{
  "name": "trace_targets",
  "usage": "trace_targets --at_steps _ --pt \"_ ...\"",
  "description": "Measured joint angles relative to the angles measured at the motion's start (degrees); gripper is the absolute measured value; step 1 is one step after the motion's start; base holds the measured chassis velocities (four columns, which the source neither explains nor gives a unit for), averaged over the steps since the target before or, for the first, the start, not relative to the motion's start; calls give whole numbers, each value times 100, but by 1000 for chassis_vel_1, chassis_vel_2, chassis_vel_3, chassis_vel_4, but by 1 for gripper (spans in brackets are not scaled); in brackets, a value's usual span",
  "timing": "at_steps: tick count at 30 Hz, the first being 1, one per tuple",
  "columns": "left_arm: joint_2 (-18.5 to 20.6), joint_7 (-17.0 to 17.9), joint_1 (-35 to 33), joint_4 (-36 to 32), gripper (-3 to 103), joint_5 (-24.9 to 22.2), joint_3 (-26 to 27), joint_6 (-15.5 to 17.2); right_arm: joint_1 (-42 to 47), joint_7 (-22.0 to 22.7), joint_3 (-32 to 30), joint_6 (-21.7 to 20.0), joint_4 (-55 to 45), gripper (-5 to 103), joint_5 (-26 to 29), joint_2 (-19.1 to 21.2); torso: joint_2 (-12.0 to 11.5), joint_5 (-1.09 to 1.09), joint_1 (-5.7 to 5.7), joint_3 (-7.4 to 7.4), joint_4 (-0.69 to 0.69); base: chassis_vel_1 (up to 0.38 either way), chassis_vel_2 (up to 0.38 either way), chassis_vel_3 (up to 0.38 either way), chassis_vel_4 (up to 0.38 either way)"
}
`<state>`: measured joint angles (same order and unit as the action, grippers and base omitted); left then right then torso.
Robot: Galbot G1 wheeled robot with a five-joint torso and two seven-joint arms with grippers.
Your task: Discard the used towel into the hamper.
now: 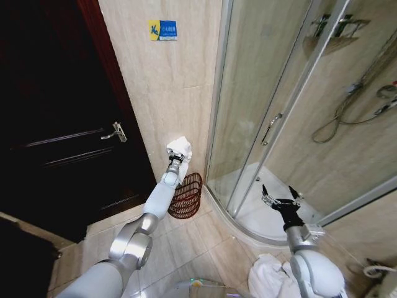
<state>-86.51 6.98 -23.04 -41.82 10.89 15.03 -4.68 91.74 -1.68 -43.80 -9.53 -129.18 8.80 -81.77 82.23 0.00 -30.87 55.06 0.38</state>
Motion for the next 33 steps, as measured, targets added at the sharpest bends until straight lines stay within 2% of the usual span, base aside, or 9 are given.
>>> trace_targets --at_steps 4,7,10,17,21,24,25,28,33 --pt "71 -256 -4 -120 96 -111 -157 579 -3 1 -6 0 -15 100 28 19 0 0 0 0 1 0 0 0 0" --pt "85 -380 33 -220 100 -504 -424 1301 10 0 -5 4 -15 100 29 11 0 0 0 0 0 0 0 0 0" --pt "45 -410 91 -229 100 -626 -514 1564 25 -2 -7 8 -15 100 28 9 0 0 0 0 0 0 0 0 0" --pt "66 -410 43 -358 100 -674 -572 1586 24 3 -37 8 -20 100 42 33 0 0 0 0 -1 0 0 0 0" --pt "191 -422 -190 -708 100 -1104 -549 1352 20 10 -11 -22 -79 100 76 33 0 -1 0 0 -1 0 0 0 0" --pt "516 -432 -737 -1699 100 -1988 -467 1148 19 9 -3 -56 -138 100 139 42 0 -2 -1 0 -1 0 0 0 0" --pt "516 -432 -737 -1699 100 -1988 -467 1148 19 9 -3 -56 -138 100 139 42 0 -2 -1 0 -1 0 0 0 0" --pt "953 -465 -1617 -3185 100 -2671 -111 1127 49 -49 10 -80 -212 100 194 41 0 -1 0 0 1 0 0 0 0" --pt "1301 -550 -2690 -4593 100 -2995 412 1127 65 -113 14 -94 -294 100 213 23 0 -1 1 -1 1 0 0 0 0"
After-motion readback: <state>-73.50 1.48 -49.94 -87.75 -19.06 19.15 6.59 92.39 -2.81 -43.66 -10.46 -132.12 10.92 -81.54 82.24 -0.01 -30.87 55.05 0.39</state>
